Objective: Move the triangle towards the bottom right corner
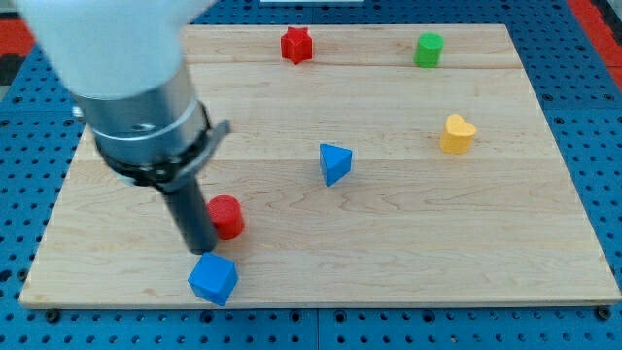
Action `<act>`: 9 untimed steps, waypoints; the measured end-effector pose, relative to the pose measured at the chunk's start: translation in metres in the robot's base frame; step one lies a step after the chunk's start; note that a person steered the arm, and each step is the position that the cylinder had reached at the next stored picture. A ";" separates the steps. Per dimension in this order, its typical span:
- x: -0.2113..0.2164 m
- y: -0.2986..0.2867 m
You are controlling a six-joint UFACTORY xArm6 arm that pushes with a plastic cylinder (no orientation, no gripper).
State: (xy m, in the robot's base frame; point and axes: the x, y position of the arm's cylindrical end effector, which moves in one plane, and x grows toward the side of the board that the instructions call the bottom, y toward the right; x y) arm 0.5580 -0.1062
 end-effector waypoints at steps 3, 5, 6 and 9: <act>-0.077 -0.005; -0.006 0.085; 0.000 0.123; -0.105 0.098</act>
State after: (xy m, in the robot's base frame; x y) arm 0.4535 -0.0083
